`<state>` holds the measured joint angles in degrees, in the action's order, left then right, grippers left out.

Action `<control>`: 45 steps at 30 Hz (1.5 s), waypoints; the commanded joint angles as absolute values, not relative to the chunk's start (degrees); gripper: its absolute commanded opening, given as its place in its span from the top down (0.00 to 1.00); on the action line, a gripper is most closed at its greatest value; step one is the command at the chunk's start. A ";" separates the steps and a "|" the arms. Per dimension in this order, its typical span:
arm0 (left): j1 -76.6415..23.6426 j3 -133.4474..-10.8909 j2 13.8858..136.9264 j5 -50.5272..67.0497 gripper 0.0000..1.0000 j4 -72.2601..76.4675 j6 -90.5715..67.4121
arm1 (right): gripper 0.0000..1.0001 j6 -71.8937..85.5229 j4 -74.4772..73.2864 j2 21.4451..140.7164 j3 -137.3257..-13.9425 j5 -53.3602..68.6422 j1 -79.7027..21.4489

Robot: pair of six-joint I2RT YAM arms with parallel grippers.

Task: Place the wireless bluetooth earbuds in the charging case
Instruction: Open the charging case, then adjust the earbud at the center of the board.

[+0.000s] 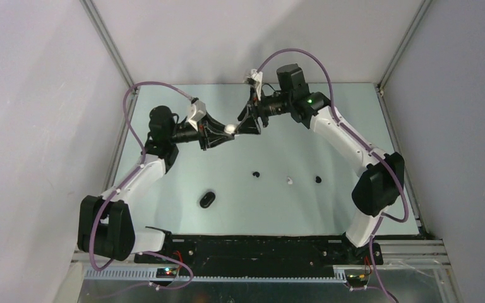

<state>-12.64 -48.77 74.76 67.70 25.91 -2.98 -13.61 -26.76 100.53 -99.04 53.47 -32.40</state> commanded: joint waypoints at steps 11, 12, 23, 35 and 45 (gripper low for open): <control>-13.64 -49.44 72.07 68.67 1.00 26.60 -2.28 | 0.35 -0.73 -14.91 101.39 -101.55 48.80 -29.77; -13.65 -49.46 72.01 68.67 1.00 26.62 -2.31 | 0.36 -1.04 -15.13 101.36 -101.48 48.75 -29.78; -13.54 -48.56 72.03 66.64 1.00 26.50 -3.95 | 0.35 2.07 -13.39 96.91 -100.52 53.47 -28.42; -12.78 -47.30 71.12 64.62 1.00 26.54 -7.63 | 0.41 -38.40 -43.53 81.58 -84.32 53.46 -21.32; -12.06 -45.98 69.73 63.49 1.00 26.22 -9.63 | 0.67 -82.13 -50.12 76.65 -59.88 35.49 -21.67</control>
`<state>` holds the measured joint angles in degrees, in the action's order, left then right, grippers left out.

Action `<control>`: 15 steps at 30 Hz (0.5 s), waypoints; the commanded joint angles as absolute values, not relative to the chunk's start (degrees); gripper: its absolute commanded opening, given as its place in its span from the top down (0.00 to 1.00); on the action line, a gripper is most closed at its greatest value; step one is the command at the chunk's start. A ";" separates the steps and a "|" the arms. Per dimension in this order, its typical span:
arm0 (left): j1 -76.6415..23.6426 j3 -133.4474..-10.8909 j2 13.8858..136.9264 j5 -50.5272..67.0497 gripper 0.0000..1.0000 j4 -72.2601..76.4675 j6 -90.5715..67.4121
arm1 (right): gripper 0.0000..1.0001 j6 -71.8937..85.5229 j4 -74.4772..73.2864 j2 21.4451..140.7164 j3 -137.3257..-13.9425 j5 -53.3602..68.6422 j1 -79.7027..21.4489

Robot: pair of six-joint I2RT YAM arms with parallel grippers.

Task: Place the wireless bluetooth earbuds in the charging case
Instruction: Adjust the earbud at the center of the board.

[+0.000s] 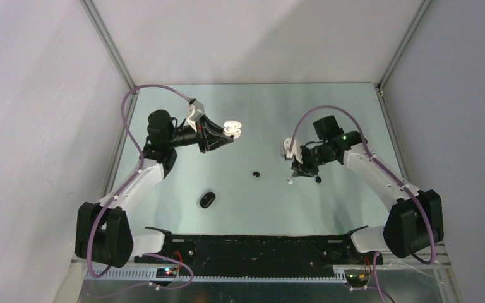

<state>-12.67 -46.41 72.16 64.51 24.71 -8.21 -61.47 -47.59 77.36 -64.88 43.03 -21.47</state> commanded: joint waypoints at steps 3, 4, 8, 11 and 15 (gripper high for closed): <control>-11.94 -45.90 69.49 63.17 1.00 25.78 -9.60 | 0.67 -86.91 -44.92 77.17 -55.72 33.48 -21.78; -11.88 -45.89 69.38 63.09 1.00 25.63 -9.59 | 0.67 -87.58 -43.78 77.63 -53.77 32.96 -21.84; -11.59 -45.79 69.23 62.62 1.00 25.11 -9.43 | 0.65 -89.80 -37.58 78.59 -49.25 32.17 -22.54; -11.09 -45.77 69.30 62.37 1.00 24.59 -9.40 | 0.64 -90.21 -34.57 79.92 -48.05 32.21 -23.41; -10.74 -45.94 69.67 62.35 1.00 24.42 -9.32 | 0.63 -88.81 -31.74 83.05 -47.92 31.31 -24.41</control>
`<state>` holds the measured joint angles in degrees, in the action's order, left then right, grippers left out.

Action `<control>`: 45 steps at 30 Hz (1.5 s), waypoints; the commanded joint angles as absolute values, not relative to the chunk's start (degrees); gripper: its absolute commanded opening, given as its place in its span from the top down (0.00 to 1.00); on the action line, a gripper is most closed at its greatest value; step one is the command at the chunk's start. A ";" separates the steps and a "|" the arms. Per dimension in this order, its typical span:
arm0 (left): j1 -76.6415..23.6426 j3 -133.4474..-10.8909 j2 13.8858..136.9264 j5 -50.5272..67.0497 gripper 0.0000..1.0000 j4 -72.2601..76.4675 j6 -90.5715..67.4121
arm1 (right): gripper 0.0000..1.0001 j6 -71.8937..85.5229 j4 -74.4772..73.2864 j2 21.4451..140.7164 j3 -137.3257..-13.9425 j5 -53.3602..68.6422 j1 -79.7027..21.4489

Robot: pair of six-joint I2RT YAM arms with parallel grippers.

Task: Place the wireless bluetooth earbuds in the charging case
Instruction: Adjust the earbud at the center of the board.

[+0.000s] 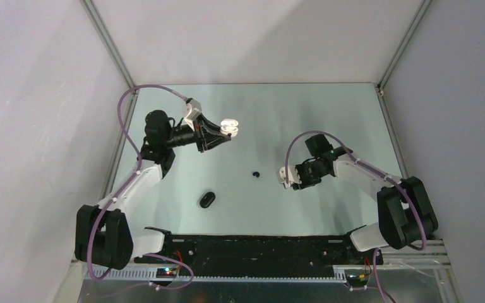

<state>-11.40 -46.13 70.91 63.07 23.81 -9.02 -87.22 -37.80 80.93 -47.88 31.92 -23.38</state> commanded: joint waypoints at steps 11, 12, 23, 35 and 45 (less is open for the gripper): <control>-9.88 -46.22 70.66 62.23 1.00 24.29 -9.59 | 0.62 -87.67 -29.42 87.30 -47.86 29.56 -26.05; -9.81 -46.27 70.66 62.23 1.00 24.27 -9.59 | 0.62 -87.64 -29.34 87.68 -47.88 29.50 -26.17; -9.59 -46.30 71.08 61.94 1.00 24.10 -9.75 | 0.64 -87.37 -28.42 90.93 -47.85 27.33 -26.46; -9.49 -46.58 71.38 61.67 1.00 23.62 -9.76 | 0.72 -86.31 -27.88 92.26 -47.90 26.17 -25.75; -9.49 -46.42 71.07 61.50 1.00 23.41 -9.74 | 0.83 -83.00 -37.81 87.30 -52.60 30.30 -25.77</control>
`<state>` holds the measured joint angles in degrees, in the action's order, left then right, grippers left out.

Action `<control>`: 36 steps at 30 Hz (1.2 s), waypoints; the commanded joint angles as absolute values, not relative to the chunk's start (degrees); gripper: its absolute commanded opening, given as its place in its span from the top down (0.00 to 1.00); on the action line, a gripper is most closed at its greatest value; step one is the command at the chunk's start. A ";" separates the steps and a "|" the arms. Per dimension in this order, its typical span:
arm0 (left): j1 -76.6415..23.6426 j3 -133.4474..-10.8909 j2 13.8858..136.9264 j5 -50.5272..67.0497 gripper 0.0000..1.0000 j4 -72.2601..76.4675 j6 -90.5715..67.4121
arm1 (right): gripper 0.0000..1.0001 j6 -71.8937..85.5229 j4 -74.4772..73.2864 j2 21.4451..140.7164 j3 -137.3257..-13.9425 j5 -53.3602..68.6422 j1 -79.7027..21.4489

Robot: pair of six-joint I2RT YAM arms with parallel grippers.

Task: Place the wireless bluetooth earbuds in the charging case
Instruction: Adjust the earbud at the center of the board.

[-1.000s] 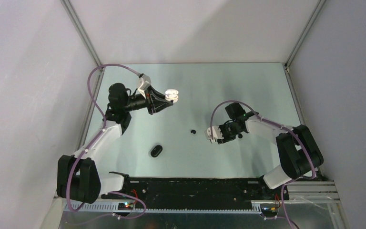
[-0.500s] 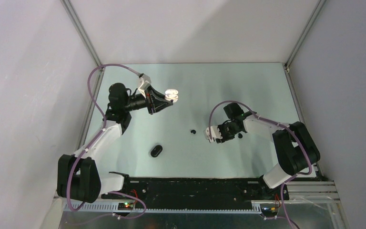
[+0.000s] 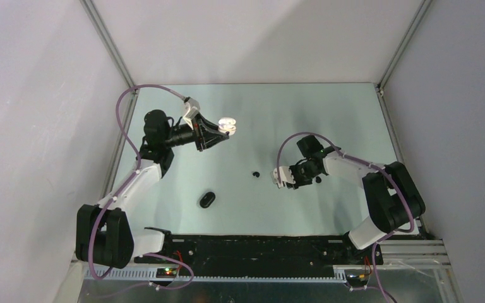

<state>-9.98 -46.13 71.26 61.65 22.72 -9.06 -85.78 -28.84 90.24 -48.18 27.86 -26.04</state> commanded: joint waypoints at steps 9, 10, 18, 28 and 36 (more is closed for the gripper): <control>-9.49 -46.23 70.82 61.48 1.00 23.21 -9.41 | 0.85 -69.13 -69.02 96.96 -71.04 49.21 -21.03; -9.49 -46.14 70.83 61.46 1.00 23.25 -9.45 | 0.86 -67.96 -70.80 99.63 -72.16 50.23 -19.85; -9.49 -46.81 70.63 62.00 1.00 21.20 -9.21 | 0.86 -66.14 -86.72 119.30 -86.15 59.56 -15.51; -9.49 -49.89 70.70 61.73 1.00 12.05 -3.28 | 0.87 -51.08 -81.11 130.97 -92.78 55.01 -14.63; -9.50 -50.95 71.02 61.55 1.00 8.97 -1.32 | 0.86 -39.33 -73.58 133.49 -95.25 49.27 -14.56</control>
